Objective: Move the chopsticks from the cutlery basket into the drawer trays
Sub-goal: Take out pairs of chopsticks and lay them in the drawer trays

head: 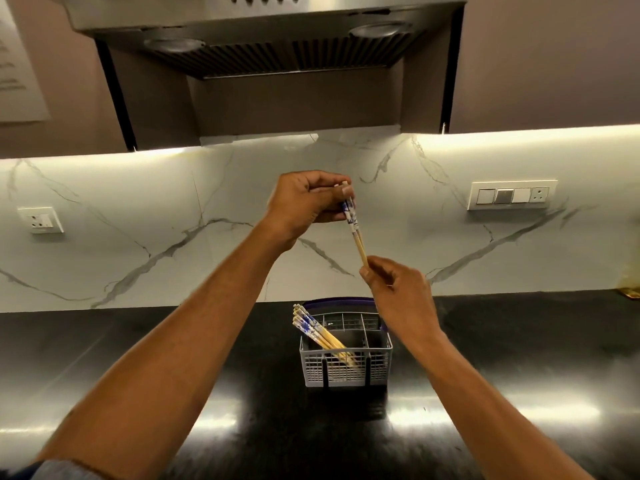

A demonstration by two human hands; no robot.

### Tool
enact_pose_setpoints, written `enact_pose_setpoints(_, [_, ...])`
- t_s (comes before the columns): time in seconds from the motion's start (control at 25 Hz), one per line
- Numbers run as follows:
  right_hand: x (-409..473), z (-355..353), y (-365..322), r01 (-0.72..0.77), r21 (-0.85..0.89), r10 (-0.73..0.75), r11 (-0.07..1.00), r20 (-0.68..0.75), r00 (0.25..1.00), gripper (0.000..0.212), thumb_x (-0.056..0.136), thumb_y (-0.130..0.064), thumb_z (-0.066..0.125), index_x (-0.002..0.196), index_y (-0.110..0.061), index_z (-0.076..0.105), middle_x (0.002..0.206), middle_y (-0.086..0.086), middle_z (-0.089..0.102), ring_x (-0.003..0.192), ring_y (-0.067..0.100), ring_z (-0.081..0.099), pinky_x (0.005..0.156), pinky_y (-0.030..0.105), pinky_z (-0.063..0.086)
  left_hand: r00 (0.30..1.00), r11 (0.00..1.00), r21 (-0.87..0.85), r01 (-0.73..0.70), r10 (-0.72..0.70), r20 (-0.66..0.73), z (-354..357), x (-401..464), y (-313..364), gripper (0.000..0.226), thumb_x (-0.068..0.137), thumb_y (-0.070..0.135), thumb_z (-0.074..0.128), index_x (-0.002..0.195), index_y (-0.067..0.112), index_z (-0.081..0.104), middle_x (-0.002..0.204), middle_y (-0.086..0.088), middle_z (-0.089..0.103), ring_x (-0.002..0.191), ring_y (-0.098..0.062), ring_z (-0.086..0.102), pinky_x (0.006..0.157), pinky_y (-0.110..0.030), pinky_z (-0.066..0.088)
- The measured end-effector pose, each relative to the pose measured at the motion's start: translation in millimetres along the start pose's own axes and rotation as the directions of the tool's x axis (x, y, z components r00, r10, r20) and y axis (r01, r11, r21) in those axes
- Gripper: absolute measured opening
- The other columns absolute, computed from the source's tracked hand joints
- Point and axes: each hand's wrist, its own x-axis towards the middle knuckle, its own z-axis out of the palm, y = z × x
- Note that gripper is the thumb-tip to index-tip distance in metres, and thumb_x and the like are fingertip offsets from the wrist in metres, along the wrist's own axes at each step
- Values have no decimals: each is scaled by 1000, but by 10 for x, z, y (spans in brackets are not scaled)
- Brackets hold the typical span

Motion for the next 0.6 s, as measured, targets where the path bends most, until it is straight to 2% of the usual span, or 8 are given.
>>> enact_pose_setpoints(0.08, [14,-113,0,-33,78,32,996,17,999,26,90,-27,67,115,-20,71,92,-8,72,85,9,69,79,18,53,1000,1000,-12,3,-3,28,74,-12,72,17,89,7,67,104,2,71,86,-11,75,75,-21,76,67,-26,61])
enact_pose_setpoints(0.2, [-42,-307,59,-140,243,113,960,124,986,13,86,-20,72,98,-18,75,85,2,76,82,21,73,82,32,61,995,999,-14,32,-31,98,174,-50,57,19,89,7,66,107,3,70,89,-11,76,80,-23,76,69,-27,61])
enact_pose_setpoints(0.36, [-215,-521,223,-257,341,174,904,253,952,11,86,-16,70,92,-11,77,85,12,76,86,33,72,82,37,62,980,993,-58,99,-87,178,370,-159,-106,17,89,7,66,106,8,70,89,-9,77,84,-24,76,70,-28,62])
enact_pose_setpoints(0.48, [-422,-586,459,-326,361,225,874,294,929,12,86,-12,71,94,-6,78,87,16,76,86,32,74,85,39,60,971,985,-87,146,-126,203,572,-331,-333,27,87,6,67,112,18,67,90,-10,77,83,-23,76,70,-28,62])
enact_pose_setpoints(0.6, [-734,-586,774,-443,346,329,827,341,881,11,85,-14,73,91,-5,78,87,18,76,84,31,74,86,43,59,962,979,-36,202,-192,193,795,-620,-695,29,87,5,68,114,12,69,93,-11,76,82,-19,76,69,-24,62])
